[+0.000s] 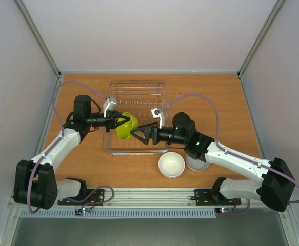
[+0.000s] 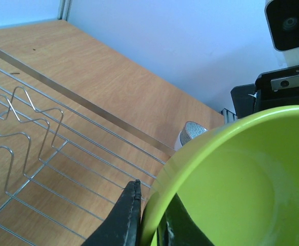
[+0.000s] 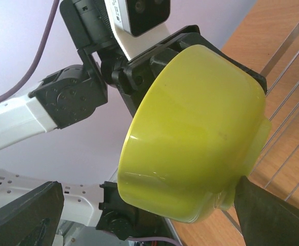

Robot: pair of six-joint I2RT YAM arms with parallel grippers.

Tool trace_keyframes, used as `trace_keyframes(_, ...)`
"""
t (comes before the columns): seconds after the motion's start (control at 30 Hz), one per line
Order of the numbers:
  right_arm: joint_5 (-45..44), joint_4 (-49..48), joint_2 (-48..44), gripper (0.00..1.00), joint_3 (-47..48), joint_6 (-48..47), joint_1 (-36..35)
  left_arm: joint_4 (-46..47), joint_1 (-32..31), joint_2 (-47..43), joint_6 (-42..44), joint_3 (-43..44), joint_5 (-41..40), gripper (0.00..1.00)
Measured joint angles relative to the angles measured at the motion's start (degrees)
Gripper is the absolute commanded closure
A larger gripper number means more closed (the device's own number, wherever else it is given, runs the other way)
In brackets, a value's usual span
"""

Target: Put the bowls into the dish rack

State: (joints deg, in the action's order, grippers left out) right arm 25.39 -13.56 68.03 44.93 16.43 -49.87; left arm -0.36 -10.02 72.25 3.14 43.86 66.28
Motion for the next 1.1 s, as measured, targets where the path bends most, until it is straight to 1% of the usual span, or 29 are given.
trace_keyframes(0.2,-0.9,0.3,-0.1,0.08,0.0,0.0,0.0,0.7,-0.4,-1.2,0.0,-0.3,-2.5,0.99)
trace_keyframes(0.43,-3.0,5.2,-2.4,0.07,0.0,-1.3,-0.4,1.1,-0.6,-2.8,0.1,-0.9,-5.0,0.99)
trace_keyframes(0.6,-4.0,6.7,-4.2,0.06,0.1,-2.6,-0.4,1.0,-0.6,-2.8,0.2,-0.9,-5.3,0.99)
trace_keyframes(0.9,-3.9,6.1,-0.1,0.04,1.9,-3.5,-0.5,1.0,-0.6,-2.5,0.2,-0.9,-4.7,0.99)
trace_keyframes(1.03,-4.0,5.6,2.3,0.04,2.9,-3.7,-0.5,1.0,-0.6,-2.5,0.2,-0.9,-3.9,1.00)
trace_keyframes(1.1,-3.9,4.9,3.3,0.05,3.0,-3.8,-0.5,1.0,-0.6,-2.5,0.2,-0.9,-3.5,0.99)
